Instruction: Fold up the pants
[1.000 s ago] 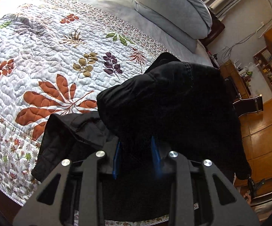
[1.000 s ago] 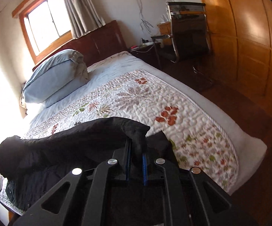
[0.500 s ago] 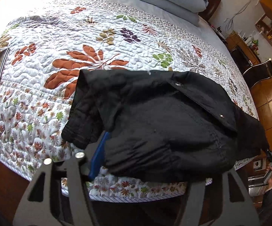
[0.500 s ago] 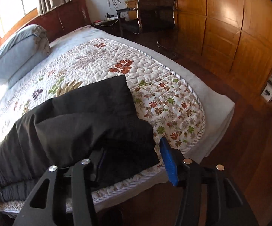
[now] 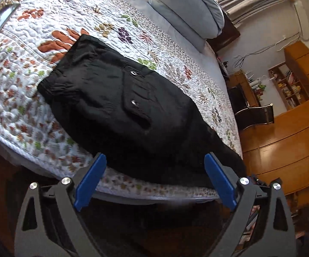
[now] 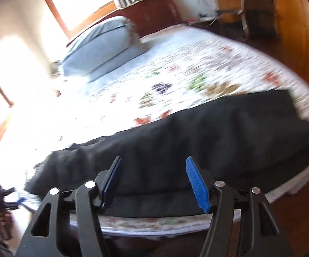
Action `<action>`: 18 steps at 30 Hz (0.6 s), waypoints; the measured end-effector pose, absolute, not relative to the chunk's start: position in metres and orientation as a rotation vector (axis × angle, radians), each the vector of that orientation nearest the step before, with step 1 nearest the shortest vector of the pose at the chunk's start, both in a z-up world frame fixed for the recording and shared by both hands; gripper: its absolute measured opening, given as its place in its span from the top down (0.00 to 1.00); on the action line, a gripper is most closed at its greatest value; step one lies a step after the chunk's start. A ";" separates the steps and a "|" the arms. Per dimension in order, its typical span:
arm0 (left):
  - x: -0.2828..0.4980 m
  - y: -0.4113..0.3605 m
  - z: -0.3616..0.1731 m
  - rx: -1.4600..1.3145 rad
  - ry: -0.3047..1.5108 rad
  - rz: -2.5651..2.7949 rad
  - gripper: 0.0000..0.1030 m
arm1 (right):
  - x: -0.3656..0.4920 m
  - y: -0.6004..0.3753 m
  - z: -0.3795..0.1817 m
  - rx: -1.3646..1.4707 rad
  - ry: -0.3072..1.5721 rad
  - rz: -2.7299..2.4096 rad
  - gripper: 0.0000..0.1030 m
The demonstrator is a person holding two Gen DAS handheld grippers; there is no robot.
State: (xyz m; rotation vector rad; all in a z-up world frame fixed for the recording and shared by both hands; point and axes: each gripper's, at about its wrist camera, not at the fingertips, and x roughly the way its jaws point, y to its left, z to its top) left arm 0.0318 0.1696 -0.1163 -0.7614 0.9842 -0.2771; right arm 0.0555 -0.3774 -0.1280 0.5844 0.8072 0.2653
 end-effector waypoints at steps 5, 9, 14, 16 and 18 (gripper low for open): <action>0.064 0.154 -0.156 -0.863 1.034 -0.154 0.09 | 0.073 -0.310 -0.196 0.814 0.978 0.405 0.39; 0.082 0.163 -0.176 -0.984 1.018 -0.128 0.11 | 0.077 -0.312 -0.227 0.915 1.003 0.336 0.39; 0.096 0.163 -0.162 -0.957 0.953 -0.156 0.37 | 0.089 -0.316 -0.242 0.969 0.996 0.289 0.39; 0.101 0.160 -0.155 -0.909 0.956 -0.148 0.37 | 0.092 -0.318 -0.245 1.004 0.987 0.266 0.39; 0.105 0.159 -0.153 -0.895 0.961 -0.148 0.37 | 0.096 -0.321 -0.249 1.055 0.977 0.246 0.39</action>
